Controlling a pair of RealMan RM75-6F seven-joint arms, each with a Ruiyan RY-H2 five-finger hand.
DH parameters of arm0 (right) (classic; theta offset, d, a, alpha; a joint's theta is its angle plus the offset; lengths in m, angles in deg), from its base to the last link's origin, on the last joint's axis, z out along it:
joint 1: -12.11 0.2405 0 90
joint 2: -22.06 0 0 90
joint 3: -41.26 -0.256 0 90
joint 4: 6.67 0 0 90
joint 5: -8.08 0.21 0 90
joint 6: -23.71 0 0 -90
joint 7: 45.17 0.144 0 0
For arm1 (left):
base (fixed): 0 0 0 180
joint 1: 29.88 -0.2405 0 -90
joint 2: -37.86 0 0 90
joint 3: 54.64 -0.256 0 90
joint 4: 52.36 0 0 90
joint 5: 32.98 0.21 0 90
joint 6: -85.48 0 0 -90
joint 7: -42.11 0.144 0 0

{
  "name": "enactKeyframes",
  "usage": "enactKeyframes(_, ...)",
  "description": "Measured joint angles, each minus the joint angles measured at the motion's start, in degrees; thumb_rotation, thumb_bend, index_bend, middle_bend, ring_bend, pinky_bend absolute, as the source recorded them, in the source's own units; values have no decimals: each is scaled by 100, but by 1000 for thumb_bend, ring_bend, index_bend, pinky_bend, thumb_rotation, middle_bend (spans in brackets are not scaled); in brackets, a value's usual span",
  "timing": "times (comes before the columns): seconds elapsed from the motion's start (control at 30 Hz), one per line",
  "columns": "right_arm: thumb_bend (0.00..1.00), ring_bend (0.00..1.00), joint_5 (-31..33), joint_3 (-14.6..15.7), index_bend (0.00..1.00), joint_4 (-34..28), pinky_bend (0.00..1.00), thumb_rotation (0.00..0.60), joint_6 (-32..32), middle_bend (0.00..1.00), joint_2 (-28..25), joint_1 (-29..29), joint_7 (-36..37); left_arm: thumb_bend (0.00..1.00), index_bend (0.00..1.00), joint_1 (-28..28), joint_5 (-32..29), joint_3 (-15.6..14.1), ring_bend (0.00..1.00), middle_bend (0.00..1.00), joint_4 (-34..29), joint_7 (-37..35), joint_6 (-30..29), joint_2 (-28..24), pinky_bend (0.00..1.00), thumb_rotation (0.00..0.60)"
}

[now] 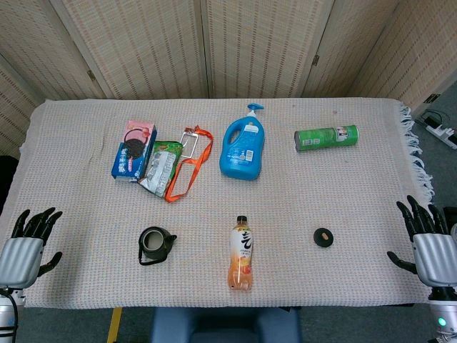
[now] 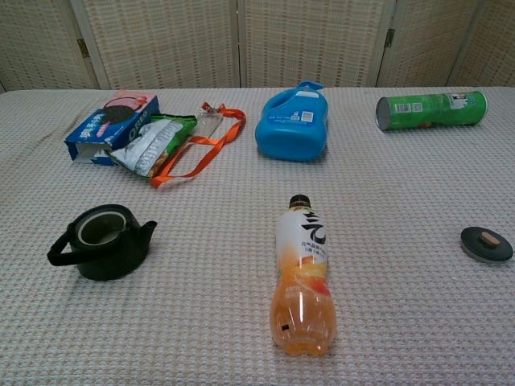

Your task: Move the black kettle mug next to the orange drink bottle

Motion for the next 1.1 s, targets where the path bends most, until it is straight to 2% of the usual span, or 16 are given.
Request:
enactKeyframes(0.77,160,129,-145,-7,34,73,0,600,-287,37,-53,-144,203,223,114,28,317,-116,136,93,0,-91,-93,3,11,600)
enactKeyframes(1.1,160,138,-189,-36,43,50,0,600,-340,38,-79,-152,215,222,129,239,779,-324,158,116,86,-153,174,94,37,600)
